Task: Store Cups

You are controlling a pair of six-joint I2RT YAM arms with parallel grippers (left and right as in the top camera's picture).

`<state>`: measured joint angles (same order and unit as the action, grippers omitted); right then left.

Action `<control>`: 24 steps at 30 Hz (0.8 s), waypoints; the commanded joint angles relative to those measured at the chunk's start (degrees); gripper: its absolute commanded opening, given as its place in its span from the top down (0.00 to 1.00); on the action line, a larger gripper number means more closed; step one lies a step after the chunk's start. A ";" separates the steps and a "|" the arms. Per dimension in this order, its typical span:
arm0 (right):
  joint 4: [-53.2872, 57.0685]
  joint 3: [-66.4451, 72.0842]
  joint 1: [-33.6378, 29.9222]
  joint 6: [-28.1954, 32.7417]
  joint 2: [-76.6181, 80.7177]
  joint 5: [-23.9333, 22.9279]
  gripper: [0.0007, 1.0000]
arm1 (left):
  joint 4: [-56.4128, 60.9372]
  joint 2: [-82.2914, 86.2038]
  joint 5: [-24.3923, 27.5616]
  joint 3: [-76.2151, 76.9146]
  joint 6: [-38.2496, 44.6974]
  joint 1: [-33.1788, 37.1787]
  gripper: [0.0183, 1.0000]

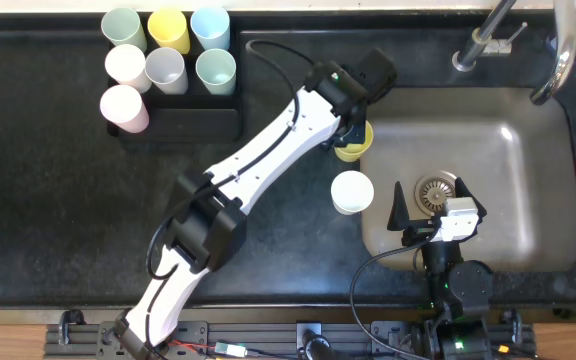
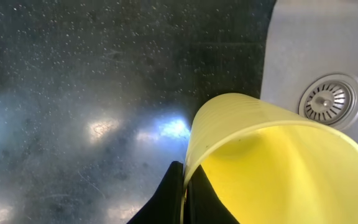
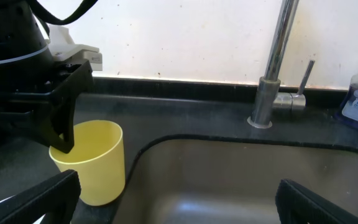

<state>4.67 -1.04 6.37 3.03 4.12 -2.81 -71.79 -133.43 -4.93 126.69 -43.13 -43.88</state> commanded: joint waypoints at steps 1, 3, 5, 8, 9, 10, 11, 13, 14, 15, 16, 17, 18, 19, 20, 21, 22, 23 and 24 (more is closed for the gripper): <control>-0.39 0.76 -0.28 -0.02 -0.52 0.24 0.00 | 0.57 6.80 -3.23 0.00 -0.59 2.23 0.98; -0.39 0.76 -0.28 -0.02 -0.52 0.24 0.00 | 0.57 10.62 -6.14 -0.24 -1.90 3.80 0.98; -0.39 0.76 -0.28 -0.02 -0.52 0.24 0.00 | 0.55 15.56 -9.16 -1.27 -4.13 6.32 0.98; -0.39 0.76 -0.28 -0.02 -0.52 0.24 0.00 | -0.63 22.69 -13.77 -3.89 -11.58 10.69 0.98; -0.39 0.76 -0.28 -0.02 -0.52 0.24 0.00 | -1.86 24.65 -15.54 -4.90 -15.98 12.04 0.98; -0.39 0.76 -0.28 -0.02 -0.52 0.24 0.00 | -3.26 26.47 -17.22 -6.05 -20.79 13.38 0.98; -0.39 0.76 -0.28 -0.02 -0.52 0.24 0.00 | -4.94 28.30 -19.08 -7.69 -26.67 14.75 0.98; -0.39 0.76 -0.28 -0.02 -0.52 0.24 0.00 | -7.41 30.80 -21.00 -10.91 -36.11 16.90 0.98; -0.39 0.76 -0.28 -0.02 -0.52 0.24 0.00 | -8.41 31.91 -21.29 -13.16 -41.53 18.16 0.98; -0.39 0.76 -0.28 -0.02 -0.52 0.22 0.00 | -8.70 32.63 -21.07 -15.39 -45.24 19.28 0.98; -0.39 0.76 -0.28 -0.02 -0.52 0.24 0.00 | -8.68 33.03 -20.50 -17.57 -48.48 20.37 0.98; -0.39 0.76 -0.28 -0.02 -0.52 0.24 0.00 | -8.61 33.14 -19.71 -19.41 -51.06 21.29 0.98; -0.39 0.76 -0.28 -0.02 -0.52 0.24 0.00 | -8.55 33.14 -18.58 -21.38 -53.86 22.38 0.98; -0.39 0.76 -0.28 -0.02 -0.52 0.24 0.00 | -8.17 33.09 -17.51 -23.15 -55.71 23.30 0.98; -0.39 0.76 -0.28 -0.02 -0.52 0.24 0.00 | -7.63 33.07 -16.37 -24.92 -57.20 24.20 0.98; -0.39 0.76 -0.28 -0.02 -0.52 0.24 0.00 | -6.78 33.07 -15.17 -26.86 -58.42 25.24 0.98; -0.39 0.76 -0.28 -0.02 -0.52 0.24 0.00 | -5.88 33.07 -14.34 -28.52 -59.21 26.16 0.98; -0.39 0.76 -0.28 -0.02 -0.52 0.24 0.00 | -5.05 32.96 -13.97 -29.77 -59.25 27.02 0.98; -0.39 0.76 -0.28 -0.02 -0.52 0.24 0.00 | -4.59 32.74 -13.81 -30.47 -59.21 27.67 0.98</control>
<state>4.67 -1.04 6.35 3.01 4.12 -2.81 -77.10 -100.79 -20.47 98.45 -95.02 -18.33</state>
